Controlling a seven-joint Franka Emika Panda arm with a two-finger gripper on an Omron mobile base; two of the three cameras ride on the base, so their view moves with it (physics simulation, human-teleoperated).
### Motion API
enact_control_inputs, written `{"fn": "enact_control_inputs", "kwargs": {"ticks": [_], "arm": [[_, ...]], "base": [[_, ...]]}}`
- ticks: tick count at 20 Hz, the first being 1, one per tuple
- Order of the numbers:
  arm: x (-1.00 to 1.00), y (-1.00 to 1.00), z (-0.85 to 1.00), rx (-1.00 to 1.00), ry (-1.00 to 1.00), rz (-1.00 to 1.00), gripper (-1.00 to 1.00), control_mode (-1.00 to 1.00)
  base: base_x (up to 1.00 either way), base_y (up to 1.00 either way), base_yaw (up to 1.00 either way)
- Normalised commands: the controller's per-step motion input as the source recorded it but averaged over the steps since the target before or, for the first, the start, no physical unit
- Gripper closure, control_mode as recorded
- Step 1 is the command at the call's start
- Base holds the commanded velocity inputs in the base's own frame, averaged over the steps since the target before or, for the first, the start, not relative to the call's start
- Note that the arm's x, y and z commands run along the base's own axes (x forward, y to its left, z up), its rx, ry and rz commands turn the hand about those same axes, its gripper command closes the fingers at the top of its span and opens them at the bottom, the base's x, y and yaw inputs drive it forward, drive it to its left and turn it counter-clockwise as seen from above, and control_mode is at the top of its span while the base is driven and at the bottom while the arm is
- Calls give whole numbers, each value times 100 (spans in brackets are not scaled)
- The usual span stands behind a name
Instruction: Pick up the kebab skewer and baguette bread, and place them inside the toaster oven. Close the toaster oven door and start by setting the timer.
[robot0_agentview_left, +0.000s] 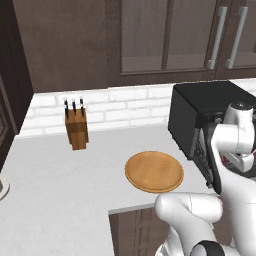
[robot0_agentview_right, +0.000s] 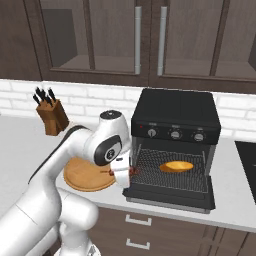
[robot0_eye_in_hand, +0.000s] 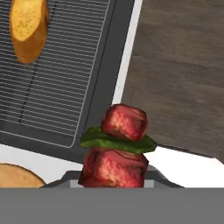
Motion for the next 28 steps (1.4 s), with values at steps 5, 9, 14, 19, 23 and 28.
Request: {"fn": "enact_control_inputs", "kwargs": {"ticks": [5, 9, 14, 19, 23, 28], "arm": [[0, -94, 14, 4, 0, -13, 100, -100], [0, -97, 1, 4, 0, -11, 100, -100], [6, -78, 0, 2, 0, -8, 100, -100], [38, -24, 0, 3, -3, 0, 100, -100], [34, 0, -6, 0, -8, 0, 100, -100], [14, 0, -12, 0, -12, 0, 100, -100]], "base": [[0, 0, 0], [0, 0, 0], [0, 0, 0], [0, 0, 0], [0, 0, 0], [0, 0, 0]]}}
